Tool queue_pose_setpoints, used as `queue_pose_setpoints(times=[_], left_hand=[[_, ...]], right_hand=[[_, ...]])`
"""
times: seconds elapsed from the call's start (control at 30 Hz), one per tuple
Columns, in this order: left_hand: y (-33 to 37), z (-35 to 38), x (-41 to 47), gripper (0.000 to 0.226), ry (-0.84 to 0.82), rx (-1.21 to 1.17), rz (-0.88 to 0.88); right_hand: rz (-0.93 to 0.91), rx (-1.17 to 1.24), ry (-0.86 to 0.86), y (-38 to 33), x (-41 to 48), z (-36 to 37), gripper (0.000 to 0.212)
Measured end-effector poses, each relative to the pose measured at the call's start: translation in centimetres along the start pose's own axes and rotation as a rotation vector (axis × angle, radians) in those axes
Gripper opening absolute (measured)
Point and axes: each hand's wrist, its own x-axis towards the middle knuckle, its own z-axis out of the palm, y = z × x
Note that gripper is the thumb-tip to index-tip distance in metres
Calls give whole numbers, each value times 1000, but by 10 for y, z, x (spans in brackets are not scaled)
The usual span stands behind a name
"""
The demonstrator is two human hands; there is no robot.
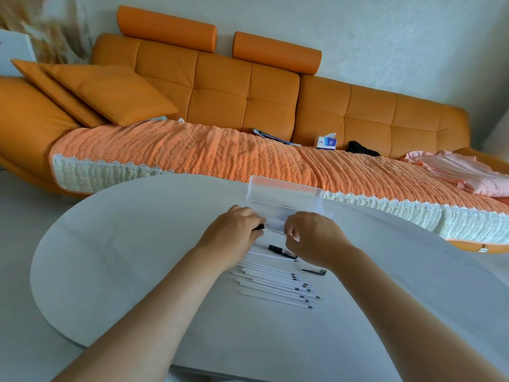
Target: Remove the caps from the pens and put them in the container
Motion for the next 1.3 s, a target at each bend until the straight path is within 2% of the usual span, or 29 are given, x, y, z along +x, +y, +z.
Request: queue_pose_setpoints(times=[0.17,0.37,0.67,0.93,1.17,1.3], left_hand=[[12,6,1,17,3,47,34],[23,13,0,16,-12,57,-11],[44,8,-5,20,4,52,-156],[65,11,-12,17,25,-82,-270],[72,0,-18,13,-94,-232,-264],[71,-7,-24,13,-142,-227,-260]], right_hand=[[24,249,43,13,-26,0,10],[122,452,-32,22,-41,4,33],[233,476,44,47,-57,-2,32],[206,507,97,45,-74,-14,29],[150,498,120,42,-88,-15,28],[116,505,136,40,-90,-17,28]])
